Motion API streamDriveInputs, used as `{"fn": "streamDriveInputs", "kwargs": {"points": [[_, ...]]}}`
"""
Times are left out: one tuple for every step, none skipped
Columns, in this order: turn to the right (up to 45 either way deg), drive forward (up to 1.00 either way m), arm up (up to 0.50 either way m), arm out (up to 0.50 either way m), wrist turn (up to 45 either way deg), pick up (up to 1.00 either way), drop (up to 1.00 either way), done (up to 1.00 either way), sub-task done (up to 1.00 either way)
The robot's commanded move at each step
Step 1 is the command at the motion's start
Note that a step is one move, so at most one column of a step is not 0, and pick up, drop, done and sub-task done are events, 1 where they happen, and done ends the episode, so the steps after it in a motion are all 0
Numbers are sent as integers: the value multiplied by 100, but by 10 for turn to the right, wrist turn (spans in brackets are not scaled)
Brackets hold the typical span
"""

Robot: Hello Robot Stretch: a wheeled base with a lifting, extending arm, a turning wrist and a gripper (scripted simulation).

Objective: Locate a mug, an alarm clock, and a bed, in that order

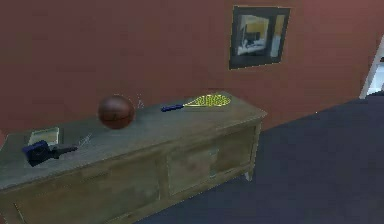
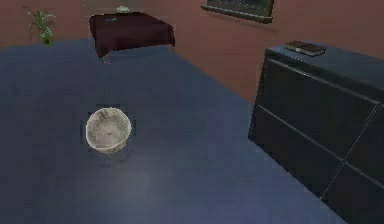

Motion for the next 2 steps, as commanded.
{"fn": "streamDriveInputs", "kwargs": {"points": [[-60, 0, 0, 0, 0, 0, 0, 0, 0], [0, 55, 0, 0, 0, 0, 0, 0, 0]]}}
